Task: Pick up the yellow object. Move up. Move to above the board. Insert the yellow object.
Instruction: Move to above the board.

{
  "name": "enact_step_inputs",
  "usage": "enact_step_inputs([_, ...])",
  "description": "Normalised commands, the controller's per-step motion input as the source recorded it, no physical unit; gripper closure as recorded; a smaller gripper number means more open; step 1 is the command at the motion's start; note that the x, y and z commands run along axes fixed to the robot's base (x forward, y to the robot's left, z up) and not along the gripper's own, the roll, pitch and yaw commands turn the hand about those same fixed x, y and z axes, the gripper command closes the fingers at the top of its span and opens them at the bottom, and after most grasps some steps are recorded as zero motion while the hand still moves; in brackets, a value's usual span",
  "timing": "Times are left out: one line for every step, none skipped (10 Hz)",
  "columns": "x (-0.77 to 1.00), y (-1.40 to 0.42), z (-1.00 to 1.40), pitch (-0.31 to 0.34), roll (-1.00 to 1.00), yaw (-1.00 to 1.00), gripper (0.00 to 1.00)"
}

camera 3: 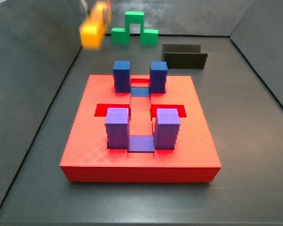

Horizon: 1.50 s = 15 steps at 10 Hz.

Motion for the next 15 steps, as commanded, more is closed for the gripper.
enact_step_inputs([-0.03,-0.01,1.4,0.005,-0.07,0.0,1.0])
enact_step_inputs([0.02,0.0,1.4,0.037,-0.09,-0.01,1.0])
enact_step_inputs([0.03,0.0,1.4,0.073,-0.08,-0.01,1.0])
enact_step_inputs([0.0,-0.01,1.4,0.071,-0.06,-0.01,1.0])
enact_step_inputs([0.02,0.0,0.51,0.053,-0.05,-0.01,1.0])
enact_step_inputs([0.04,0.0,0.19,0.048,-0.04,0.0,1.0])
enact_step_inputs([0.67,-1.4,0.22,0.111,-0.15,0.06,1.0])
enact_step_inputs([0.66,-1.4,0.21,0.13,-0.12,0.05,1.0])
enact_step_inputs([0.69,-1.4,0.2,0.186,-0.01,0.05,1.0])
enact_step_inputs([0.72,-1.4,0.21,0.203,-0.07,0.02,1.0])
enact_step_inputs([0.72,-1.4,0.23,0.179,-0.03,0.02,1.0])
enact_step_inputs([0.73,-1.4,0.22,0.152,0.01,0.01,1.0])
enact_step_inputs([0.77,-1.4,0.24,0.142,-0.01,0.01,1.0])
enact_step_inputs([0.8,-1.4,0.24,0.145,0.01,0.01,1.0])
enact_step_inputs([0.4,-0.64,0.12,0.157,0.04,0.01,1.0])
